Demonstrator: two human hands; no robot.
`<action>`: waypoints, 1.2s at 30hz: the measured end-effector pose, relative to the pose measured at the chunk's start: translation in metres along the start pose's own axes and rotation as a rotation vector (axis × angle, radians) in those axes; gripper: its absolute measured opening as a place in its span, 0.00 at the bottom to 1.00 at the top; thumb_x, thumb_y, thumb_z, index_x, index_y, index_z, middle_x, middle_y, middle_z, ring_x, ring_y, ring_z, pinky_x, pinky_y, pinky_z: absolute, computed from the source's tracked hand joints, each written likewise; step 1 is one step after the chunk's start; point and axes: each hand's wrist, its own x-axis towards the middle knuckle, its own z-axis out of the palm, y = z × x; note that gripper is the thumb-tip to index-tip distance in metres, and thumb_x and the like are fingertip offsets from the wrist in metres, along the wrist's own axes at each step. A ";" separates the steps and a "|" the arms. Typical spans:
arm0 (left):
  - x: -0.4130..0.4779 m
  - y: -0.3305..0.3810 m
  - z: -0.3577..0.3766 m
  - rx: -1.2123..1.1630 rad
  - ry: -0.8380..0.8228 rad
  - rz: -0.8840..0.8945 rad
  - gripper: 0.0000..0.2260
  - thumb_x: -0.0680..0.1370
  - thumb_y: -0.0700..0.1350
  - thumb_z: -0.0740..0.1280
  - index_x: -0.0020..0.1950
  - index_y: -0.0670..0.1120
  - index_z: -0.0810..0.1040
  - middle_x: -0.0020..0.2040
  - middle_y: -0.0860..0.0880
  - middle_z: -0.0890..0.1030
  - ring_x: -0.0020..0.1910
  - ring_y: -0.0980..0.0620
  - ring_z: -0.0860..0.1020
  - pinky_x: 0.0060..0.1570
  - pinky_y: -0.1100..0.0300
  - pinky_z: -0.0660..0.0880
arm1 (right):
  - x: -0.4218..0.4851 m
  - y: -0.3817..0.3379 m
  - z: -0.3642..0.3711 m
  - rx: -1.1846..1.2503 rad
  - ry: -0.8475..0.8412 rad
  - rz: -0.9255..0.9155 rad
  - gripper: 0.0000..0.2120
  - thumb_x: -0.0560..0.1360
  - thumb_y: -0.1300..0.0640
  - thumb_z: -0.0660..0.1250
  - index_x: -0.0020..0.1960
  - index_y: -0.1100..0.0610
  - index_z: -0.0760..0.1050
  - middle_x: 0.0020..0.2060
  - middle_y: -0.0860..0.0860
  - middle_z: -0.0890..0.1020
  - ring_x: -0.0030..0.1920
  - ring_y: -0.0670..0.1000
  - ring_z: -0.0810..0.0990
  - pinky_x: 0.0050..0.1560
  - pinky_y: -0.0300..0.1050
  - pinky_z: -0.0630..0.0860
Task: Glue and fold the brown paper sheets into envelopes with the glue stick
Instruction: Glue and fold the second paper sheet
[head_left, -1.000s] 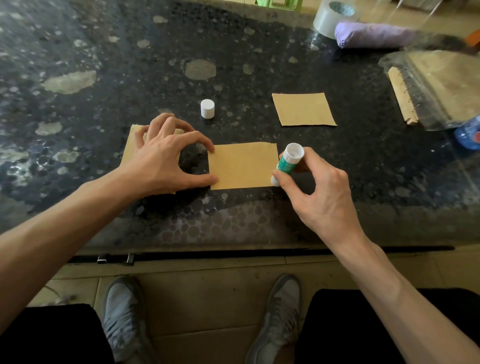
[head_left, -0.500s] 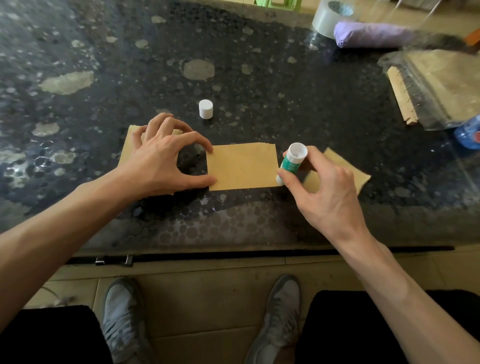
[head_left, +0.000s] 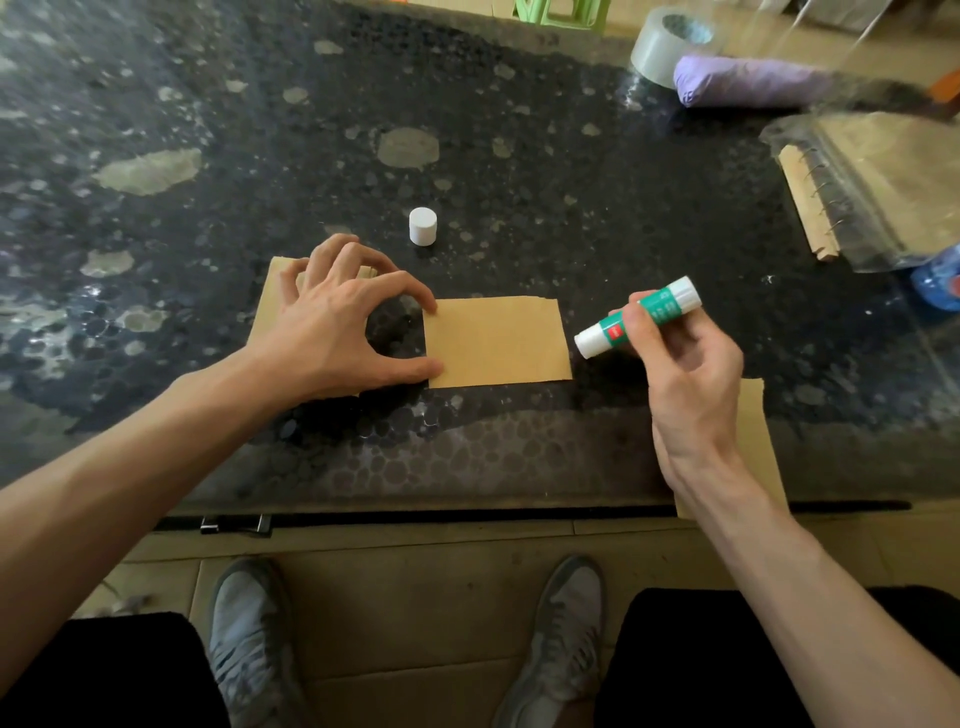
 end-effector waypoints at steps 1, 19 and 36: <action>0.000 0.001 0.000 0.005 0.008 0.000 0.31 0.62 0.79 0.66 0.62 0.69 0.76 0.66 0.57 0.68 0.79 0.51 0.53 0.74 0.43 0.51 | 0.000 -0.002 0.002 0.011 0.005 0.001 0.07 0.80 0.58 0.73 0.57 0.56 0.82 0.56 0.53 0.87 0.60 0.51 0.85 0.64 0.47 0.79; 0.000 0.002 -0.002 -0.025 -0.004 -0.016 0.28 0.64 0.74 0.71 0.63 0.67 0.77 0.66 0.57 0.67 0.79 0.51 0.52 0.75 0.45 0.48 | -0.006 -0.012 0.057 -0.399 -0.472 -0.249 0.16 0.78 0.54 0.76 0.64 0.55 0.81 0.55 0.43 0.85 0.56 0.45 0.84 0.59 0.41 0.80; -0.001 0.002 -0.002 -0.024 0.007 -0.007 0.28 0.65 0.73 0.72 0.63 0.68 0.77 0.66 0.57 0.67 0.80 0.50 0.52 0.75 0.44 0.49 | -0.010 -0.013 0.059 -0.710 -0.494 -0.460 0.13 0.81 0.51 0.72 0.59 0.57 0.76 0.51 0.45 0.80 0.53 0.43 0.77 0.52 0.27 0.72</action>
